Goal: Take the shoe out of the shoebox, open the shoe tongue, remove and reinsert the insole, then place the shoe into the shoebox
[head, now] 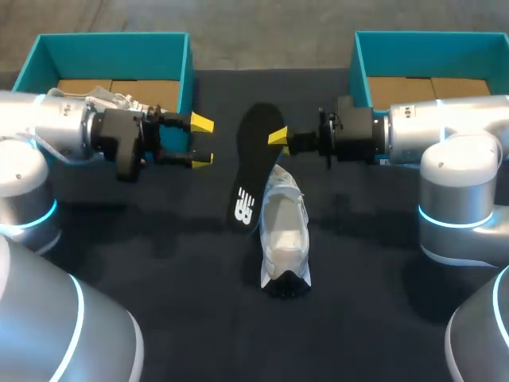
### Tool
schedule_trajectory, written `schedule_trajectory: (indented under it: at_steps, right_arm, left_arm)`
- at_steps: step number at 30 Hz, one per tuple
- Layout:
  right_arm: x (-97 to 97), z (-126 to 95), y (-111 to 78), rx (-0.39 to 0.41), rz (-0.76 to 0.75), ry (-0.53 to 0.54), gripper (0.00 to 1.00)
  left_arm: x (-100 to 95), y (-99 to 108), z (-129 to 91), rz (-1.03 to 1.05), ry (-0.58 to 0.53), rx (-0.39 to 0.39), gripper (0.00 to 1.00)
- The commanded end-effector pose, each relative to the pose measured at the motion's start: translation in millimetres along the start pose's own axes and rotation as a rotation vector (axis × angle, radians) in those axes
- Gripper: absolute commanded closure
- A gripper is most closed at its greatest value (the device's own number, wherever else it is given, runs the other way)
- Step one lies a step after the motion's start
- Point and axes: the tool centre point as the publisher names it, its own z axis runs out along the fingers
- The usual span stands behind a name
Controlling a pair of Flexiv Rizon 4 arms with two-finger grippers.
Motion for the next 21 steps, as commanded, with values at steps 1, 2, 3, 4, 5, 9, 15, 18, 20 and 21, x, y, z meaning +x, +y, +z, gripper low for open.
schedule_trajectory:
  at_steps: [1, 2, 3, 4, 5, 9, 15, 18, 20, 21]
  right_arm:
    - [0.3, 2, -0.6, -0.001, 0.000, -0.003, 1.00]
    - [0.3, 2, -0.7, 0.000, 0.001, -0.002, 1.00]
    - [0.3, 2, -0.7, 0.000, 0.002, -0.001, 1.00]
    - [0.6, 2, -1.2, -0.001, 0.004, 0.001, 1.00]
    - [0.9, 2, -1.7, -0.002, 0.005, 0.001, 1.00]
    - [1.8, 1, -4.2, -0.006, 0.017, -0.003, 1.00]
    - [2.5, 2, -8.4, 0.001, 0.034, -0.013, 1.00]
    - [2.6, 4, -9.3, 0.001, 0.048, -0.014, 1.00]
    - [2.9, 5, -9.7, 0.006, 0.050, -0.012, 1.00]
    - [3.0, 6, -9.7, 0.009, 0.051, -0.013, 1.00]
  left_arm:
    - [7.0, 6, 15, 0.003, -0.061, -0.003, 0.00]
    - [7.1, 7, 17, 0.003, -0.062, -0.010, 0.00]
    - [7.1, 7, 18, 0.002, -0.064, -0.011, 0.00]
    - [6.3, 7, 21, 0.007, -0.087, -0.008, 0.00]
    - [5.2, 7, 22, 0.008, -0.093, -0.013, 0.00]
    - [3.8, 7, 28, 0.008, -0.104, -0.012, 0.00]
    - [5.0, 7, 39, 0.001, -0.125, -0.008, 0.00]
    - [4.1, 8, 42, -0.001, -0.131, -0.012, 0.03]
    - [3.9, 9, 44, -0.001, -0.135, -0.012, 0.06]
    - [4.2, 10, 44, -0.001, -0.137, -0.012, 0.10]
